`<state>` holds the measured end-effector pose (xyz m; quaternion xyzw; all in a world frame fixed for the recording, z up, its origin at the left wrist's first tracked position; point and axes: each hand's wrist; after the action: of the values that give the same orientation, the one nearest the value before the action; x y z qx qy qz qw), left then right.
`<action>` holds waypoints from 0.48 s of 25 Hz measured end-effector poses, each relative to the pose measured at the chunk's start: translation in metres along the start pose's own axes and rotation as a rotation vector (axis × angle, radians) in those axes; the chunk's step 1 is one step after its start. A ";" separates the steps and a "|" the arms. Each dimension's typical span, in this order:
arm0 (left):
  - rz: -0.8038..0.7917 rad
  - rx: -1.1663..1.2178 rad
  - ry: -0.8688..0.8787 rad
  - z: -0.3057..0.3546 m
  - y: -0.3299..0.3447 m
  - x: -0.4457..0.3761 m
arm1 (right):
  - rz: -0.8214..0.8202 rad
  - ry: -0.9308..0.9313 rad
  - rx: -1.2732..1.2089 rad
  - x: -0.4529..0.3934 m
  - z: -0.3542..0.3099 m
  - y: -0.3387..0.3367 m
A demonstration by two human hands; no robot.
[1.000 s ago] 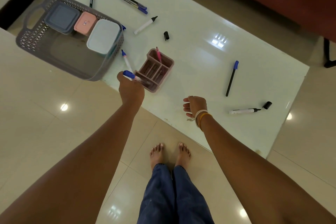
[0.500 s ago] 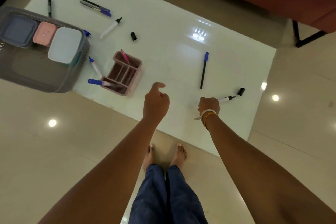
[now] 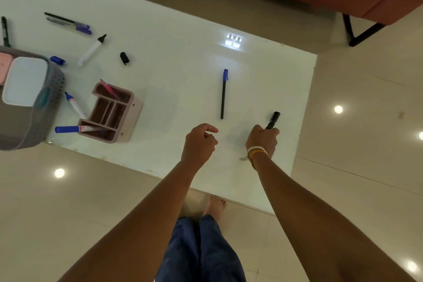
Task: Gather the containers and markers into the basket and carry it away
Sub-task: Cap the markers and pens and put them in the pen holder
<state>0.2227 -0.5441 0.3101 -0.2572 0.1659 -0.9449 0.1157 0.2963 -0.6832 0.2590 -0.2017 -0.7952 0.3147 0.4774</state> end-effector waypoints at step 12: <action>0.120 0.228 -0.140 0.023 0.018 -0.046 | -0.115 -0.331 0.200 -0.036 -0.036 -0.008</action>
<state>0.2755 -0.5525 0.3014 -0.2971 0.0641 -0.9289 0.2118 0.3452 -0.7000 0.2539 -0.0533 -0.8378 0.3931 0.3751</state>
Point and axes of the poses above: each hand's wrist, its own x-axis away from the middle knuckle, its own y-axis out of the palm, z = x × y, and after that the axes turned 14 degrees about y, right-handed
